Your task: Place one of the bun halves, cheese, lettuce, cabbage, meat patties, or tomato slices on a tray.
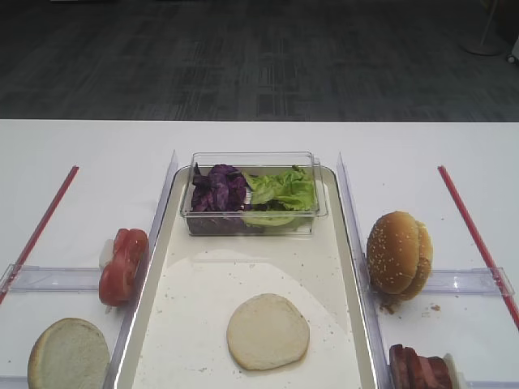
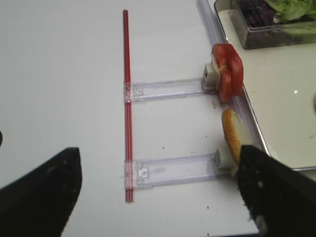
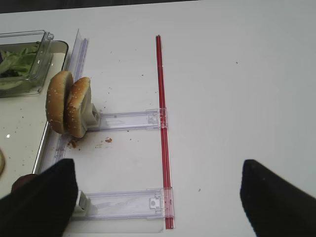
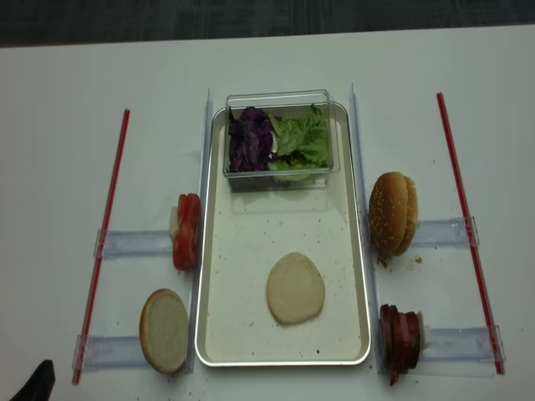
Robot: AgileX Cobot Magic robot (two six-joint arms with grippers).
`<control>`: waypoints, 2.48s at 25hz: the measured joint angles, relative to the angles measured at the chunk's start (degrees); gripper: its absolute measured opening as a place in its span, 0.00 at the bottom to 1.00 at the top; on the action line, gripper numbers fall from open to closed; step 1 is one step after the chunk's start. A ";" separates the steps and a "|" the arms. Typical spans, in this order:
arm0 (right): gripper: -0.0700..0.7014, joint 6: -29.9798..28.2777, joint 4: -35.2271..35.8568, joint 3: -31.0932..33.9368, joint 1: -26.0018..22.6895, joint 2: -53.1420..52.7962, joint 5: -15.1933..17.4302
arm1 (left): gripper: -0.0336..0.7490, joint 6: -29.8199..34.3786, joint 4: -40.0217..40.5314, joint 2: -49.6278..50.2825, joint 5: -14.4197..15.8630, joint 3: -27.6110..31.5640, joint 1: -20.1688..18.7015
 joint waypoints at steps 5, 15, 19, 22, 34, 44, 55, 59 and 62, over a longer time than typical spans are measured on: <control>0.97 0.00 0.00 0.00 0.00 0.00 0.00 | 0.80 -2.10 1.07 0.00 0.00 0.00 0.00; 0.97 0.00 0.00 0.00 0.00 0.00 0.00 | 0.80 -2.24 1.07 0.00 0.00 0.00 0.00; 0.97 0.00 0.00 0.00 0.00 0.00 0.00 | 0.80 -2.24 1.07 0.00 0.00 0.00 0.00; 0.97 0.00 0.00 0.00 0.00 0.00 0.00 | 0.80 -2.24 1.07 0.00 0.00 0.00 0.00; 0.97 0.00 0.00 0.00 0.00 0.00 0.00 | 0.80 -2.24 1.07 0.00 0.00 0.00 0.00; 0.97 0.00 0.00 0.00 0.00 0.00 0.00 | 0.80 -2.29 1.07 0.00 0.00 0.00 0.00; 0.97 0.00 0.00 0.00 0.00 0.00 0.00 | 0.81 -2.29 1.07 0.00 0.00 0.00 0.00; 0.97 0.00 0.00 0.00 0.00 0.00 0.00 | 0.81 -2.38 1.07 0.00 0.00 0.00 0.00; 0.97 0.00 0.00 0.00 0.00 0.00 0.00 | 0.81 -2.51 1.07 0.00 0.00 0.00 0.00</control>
